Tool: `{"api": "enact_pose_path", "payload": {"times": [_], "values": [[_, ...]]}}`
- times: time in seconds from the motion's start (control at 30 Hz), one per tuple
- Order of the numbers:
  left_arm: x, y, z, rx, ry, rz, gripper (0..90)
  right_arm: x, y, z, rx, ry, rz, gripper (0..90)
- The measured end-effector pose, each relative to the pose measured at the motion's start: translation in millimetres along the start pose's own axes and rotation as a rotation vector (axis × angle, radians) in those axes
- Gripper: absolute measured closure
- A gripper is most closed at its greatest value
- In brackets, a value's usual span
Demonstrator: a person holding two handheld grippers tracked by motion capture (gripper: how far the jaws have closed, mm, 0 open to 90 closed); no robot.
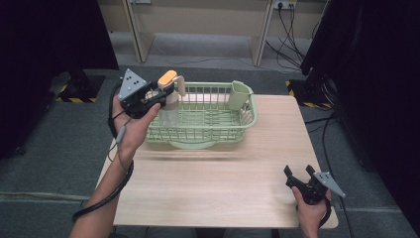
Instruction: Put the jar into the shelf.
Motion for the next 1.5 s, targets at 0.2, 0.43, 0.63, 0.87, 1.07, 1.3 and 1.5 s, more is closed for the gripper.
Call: {"api": "enact_pose_path", "payload": {"times": [0.2,0.43,0.63,0.87,1.07,1.3,1.5], "values": [[0.2,-10.1,-4.5,0.021,-0.011,-0.01,57.7,-0.1,-0.1,-0.1,0.0,-0.002,-0.001,7.7],[-8.5,-27.1,-11.0,0.043,-0.005,-0.04,57.7,0.0,-0.1,0.1,0.0,-0.002,-0.001,7.7],[-19.9,-41.0,-13.1,0.049,0.005,-0.073,57.7,0.0,-0.1,0.0,0.001,-0.002,-0.001,7.7],[-36.3,-59.4,-19.0,0.063,0.019,-0.129,57.8,0.0,-0.1,0.2,0.002,-0.006,-0.002,7.7],[-48.4,-73.6,-24.3,0.062,0.012,-0.17,57.8,0.0,-0.2,0.1,0.002,-0.006,-0.002,7.8],[-64.8,-83.8,-26.6,0.075,0.036,-0.247,57.8,0.0,-0.3,0.1,0.002,-0.007,-0.002,7.8],[-79.7,-91.3,-31.1,0.079,0.041,-0.315,57.8,-0.1,-0.2,0.2,0.003,-0.006,-0.002,7.8]]}}
Point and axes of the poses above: each handheld gripper's, and its own axes: y roughly backward along the jaws, x roughly out of its top, z roughly to its right, the point moved 7 cm from there along -y, roughly forward along the jaws, and after that the axes turned 7 degrees about z, right-handed, at the moved point
